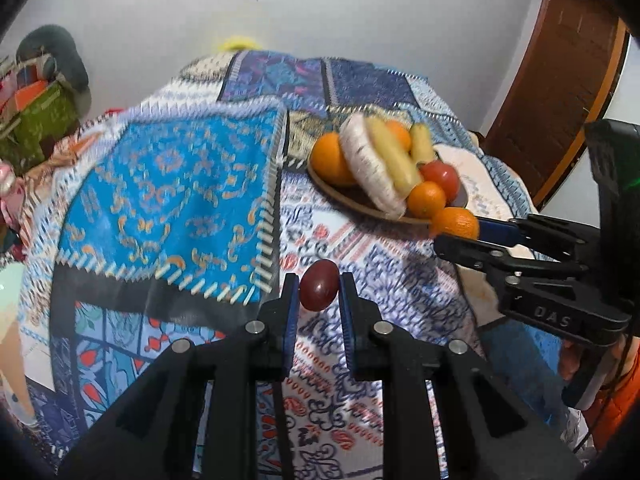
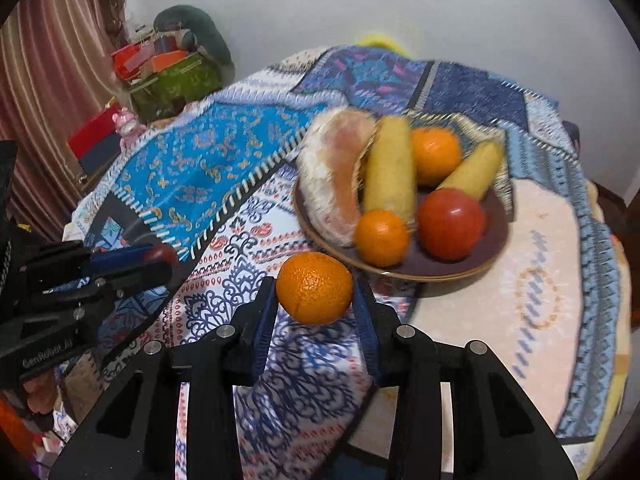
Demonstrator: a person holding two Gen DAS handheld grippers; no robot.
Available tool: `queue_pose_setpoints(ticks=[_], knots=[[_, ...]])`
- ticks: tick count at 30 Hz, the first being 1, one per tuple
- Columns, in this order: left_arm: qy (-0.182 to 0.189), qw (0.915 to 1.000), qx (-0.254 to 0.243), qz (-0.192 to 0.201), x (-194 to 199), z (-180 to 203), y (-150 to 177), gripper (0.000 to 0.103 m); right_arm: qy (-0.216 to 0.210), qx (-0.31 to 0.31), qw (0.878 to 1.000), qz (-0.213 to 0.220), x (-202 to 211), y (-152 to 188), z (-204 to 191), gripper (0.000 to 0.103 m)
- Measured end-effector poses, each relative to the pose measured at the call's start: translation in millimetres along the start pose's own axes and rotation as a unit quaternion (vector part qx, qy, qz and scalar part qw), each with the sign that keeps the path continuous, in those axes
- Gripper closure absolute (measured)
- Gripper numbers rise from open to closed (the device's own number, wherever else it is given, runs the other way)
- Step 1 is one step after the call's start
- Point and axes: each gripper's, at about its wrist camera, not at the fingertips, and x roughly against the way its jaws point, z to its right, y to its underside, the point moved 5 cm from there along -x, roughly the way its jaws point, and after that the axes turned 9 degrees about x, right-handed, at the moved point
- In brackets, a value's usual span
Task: Organize fruits
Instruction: 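Carry the orange and date over the plate with both tools, then release the orange and date onto the plate by opening both tools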
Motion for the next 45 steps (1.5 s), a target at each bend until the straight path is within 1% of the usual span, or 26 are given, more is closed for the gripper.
queue_pose_setpoints(ticks=[4, 7, 11, 16, 22, 26, 30, 35, 41, 44, 45], knots=[[-0.002, 0.9998, -0.010, 0.017, 9, 17, -11, 0.084, 0.011, -0.006, 1.000, 0.024, 24, -4, 17, 0.068], [0.004, 0.9996, -0.014, 0.024, 11, 28, -21, 0.084, 0.021, -0.014, 0.999, 0.041, 39, -7, 33, 0.068], [0.008, 0.9992, -0.022, 0.033, 7, 42, -34, 0.084, 0.034, -0.019, 0.998, 0.053, 46, -12, 49, 0.068], [0.011, 0.9985, -0.034, 0.041, -7, 61, -54, 0.084, 0.040, -0.025, 0.997, 0.067, 47, -20, 65, 0.068], [0.015, 0.9980, -0.045, 0.041, -28, 73, -70, 0.084, 0.036, -0.023, 0.996, 0.075, 33, -34, 76, 0.068], [0.013, 0.9985, -0.040, 0.034, -44, 71, -74, 0.084, 0.036, -0.020, 0.997, 0.069, 15, -42, 81, 0.068], [0.022, 0.9990, -0.033, 0.023, -61, 68, -80, 0.084, 0.030, -0.019, 0.997, 0.062, -3, -47, 84, 0.068], [0.030, 0.9988, -0.033, 0.018, -73, 71, -85, 0.084, 0.027, -0.016, 0.998, 0.051, -21, -48, 88, 0.068], [0.027, 0.9990, -0.033, 0.013, -85, 73, -86, 0.084, 0.022, -0.023, 0.999, 0.042, -33, -46, 93, 0.068], [0.030, 0.9991, -0.029, 0.011, -86, 71, -86, 0.080, 0.032, -0.016, 0.999, 0.035, -37, -46, 94, 0.068], [0.031, 0.9991, -0.028, 0.009, -85, 71, -86, 0.076, 0.030, -0.015, 0.999, 0.033, -38, -45, 94, 0.064]])
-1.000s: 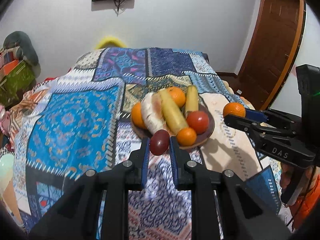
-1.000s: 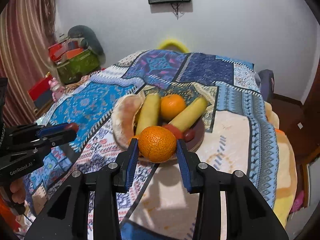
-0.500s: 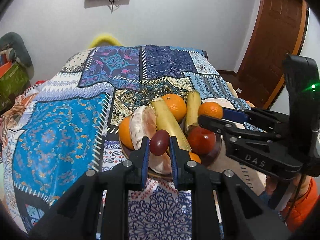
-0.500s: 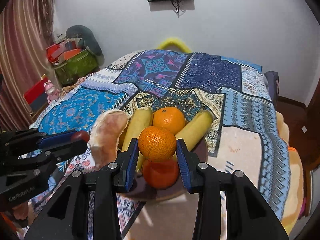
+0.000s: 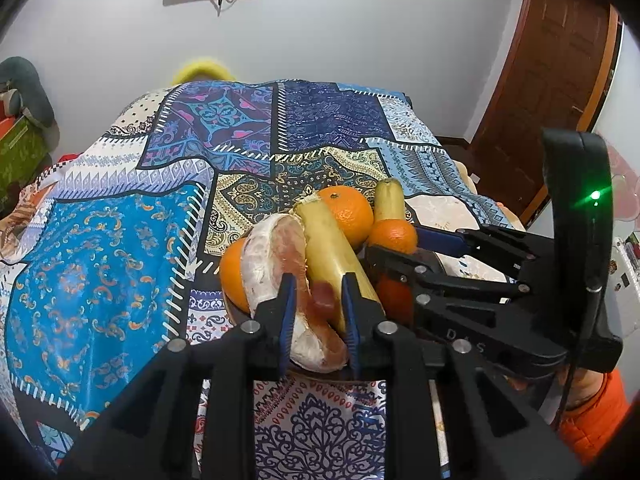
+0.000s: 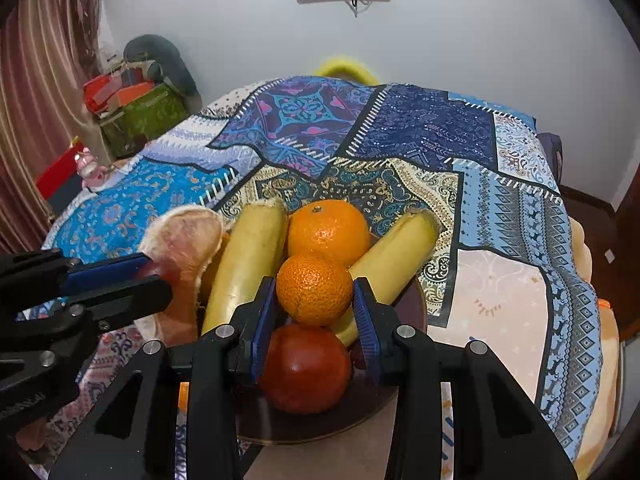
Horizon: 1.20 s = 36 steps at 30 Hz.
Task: Organize fruits
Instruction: 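Release the orange and date onto the plate by opening both tools, then grasp the last dark red date with the left tool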
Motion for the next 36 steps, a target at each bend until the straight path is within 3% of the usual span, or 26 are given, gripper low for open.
queue_pose_setpoints(ticks=[3, 10, 16, 19, 26, 36], knots=[[-0.004, 1.0000, -0.001, 0.004, 3, 0, -1, 0.075, 0.002, -0.002, 1.000, 0.003, 1, 0, 1, 0.057], [-0.008, 0.9995, 0.003, 0.031, 38, 4, -4, 0.075, 0.010, -0.008, 1.000, 0.021, 27, -4, 5, 0.057], [-0.012, 0.9962, -0.004, 0.087, 102, 16, -6, 0.075, 0.030, -0.006, 0.997, 0.065, 87, -13, -1, 0.057], [-0.014, 0.9953, -0.011, 0.096, 124, 20, 1, 0.075, 0.024, -0.013, 0.995, 0.094, 126, -15, -9, 0.056], [-0.014, 0.9994, -0.014, 0.029, 111, 15, 41, 0.075, 0.013, 0.003, 0.997, 0.079, 143, 13, -34, 0.053], [0.003, 0.9976, -0.010, -0.068, 47, 11, 90, 0.075, -0.017, -0.006, 1.000, 0.003, 90, 62, -42, 0.053]])
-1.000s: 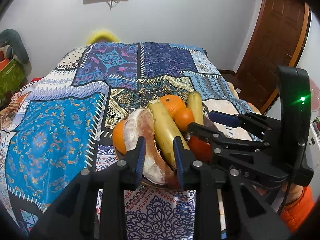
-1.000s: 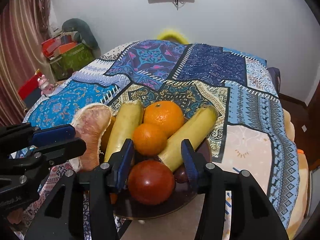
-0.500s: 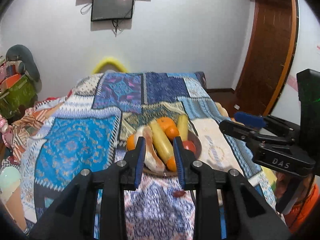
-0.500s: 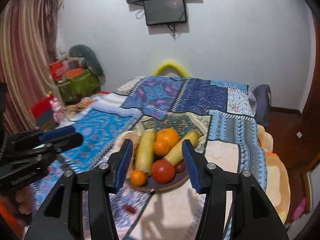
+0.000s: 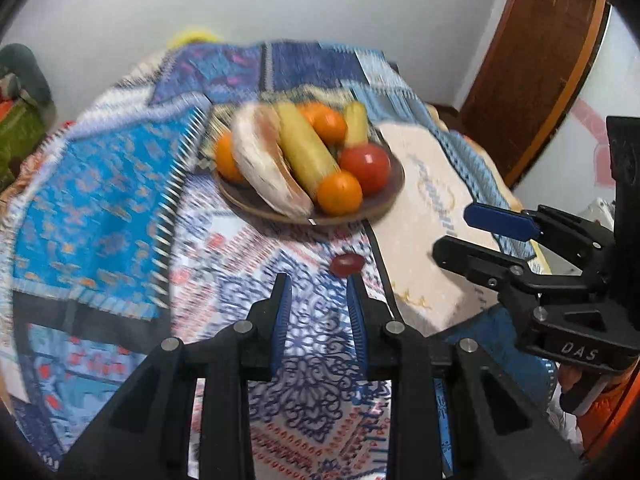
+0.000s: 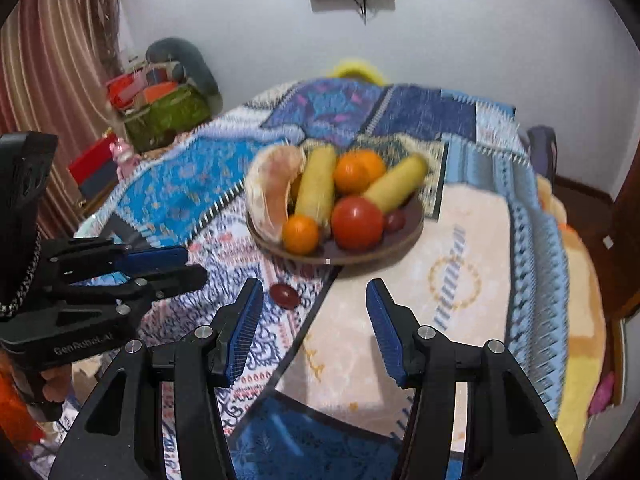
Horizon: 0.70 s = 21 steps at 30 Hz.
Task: Organize fruits
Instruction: 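Grasp the last dark red date with the left tool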
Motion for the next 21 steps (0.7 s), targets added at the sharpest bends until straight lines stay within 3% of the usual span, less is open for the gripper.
queue_pose_setpoints(ticks=[8, 14, 21], knots=[[0.010, 0.9989, -0.008, -0.045, -56, 13, 1, 0.075, 0.001, -0.029, 0.999, -0.025, -18, 24, 23, 0.053], [0.016, 0.9988, -0.007, -0.046, -68, 17, -9, 0.075, 0.002, -0.055, 0.998, -0.032, -22, 34, 42, 0.053], [0.010, 0.9992, -0.003, -0.040, -74, 18, -17, 0.075, -0.006, -0.055, 0.998, -0.032, -25, 35, 39, 0.053]])
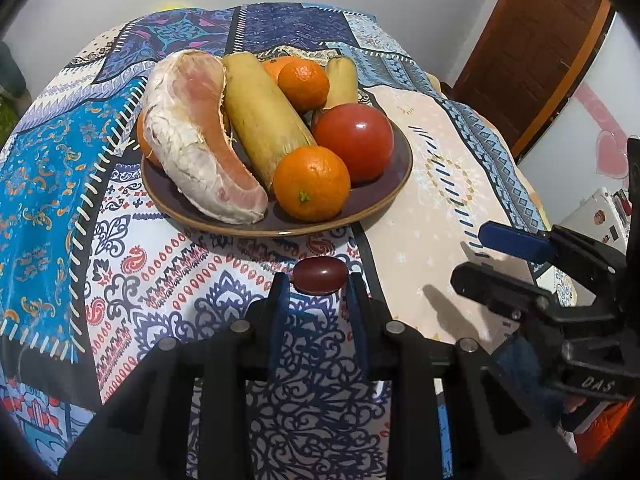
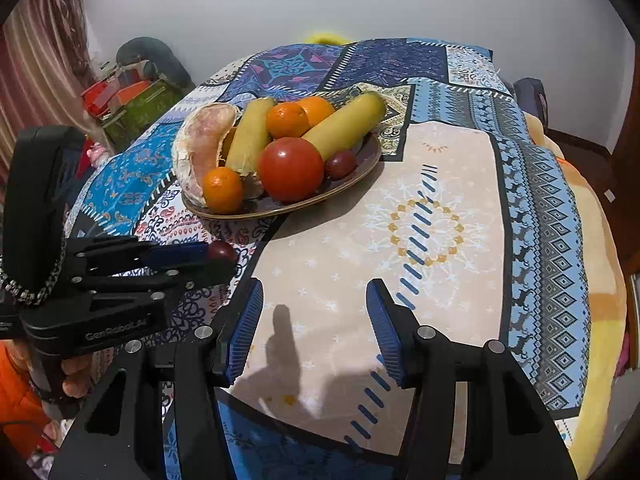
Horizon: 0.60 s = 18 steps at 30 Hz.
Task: Organize fruits
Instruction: 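Grasp the last dark red date with the left tool, then lower the date onto the plate with the left tool and open it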
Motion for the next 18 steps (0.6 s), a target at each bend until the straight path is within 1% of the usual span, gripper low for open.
queue_pose_setpoints(ticks=[11, 13, 14, 18], knots=[[-0.008, 0.9999, -0.004, 0.007, -4, 4, -5, 0.072, 0.000, -0.003, 1.000, 0.004, 2, -1, 4, 0.053], [-0.016, 0.9998, -0.009, 0.009, -4, 5, -4, 0.075, 0.001, -0.005, 1.000, 0.004, 2, -1, 6, 0.053], [-0.022, 0.9996, -0.014, 0.012, -3, 5, -4, 0.078, 0.002, -0.007, 1.000, 0.004, 2, -1, 7, 0.053], [-0.025, 0.9992, -0.026, 0.018, 7, 4, 2, 0.079, 0.002, -0.010, 1.000, 0.008, 5, -3, 9, 0.053]])
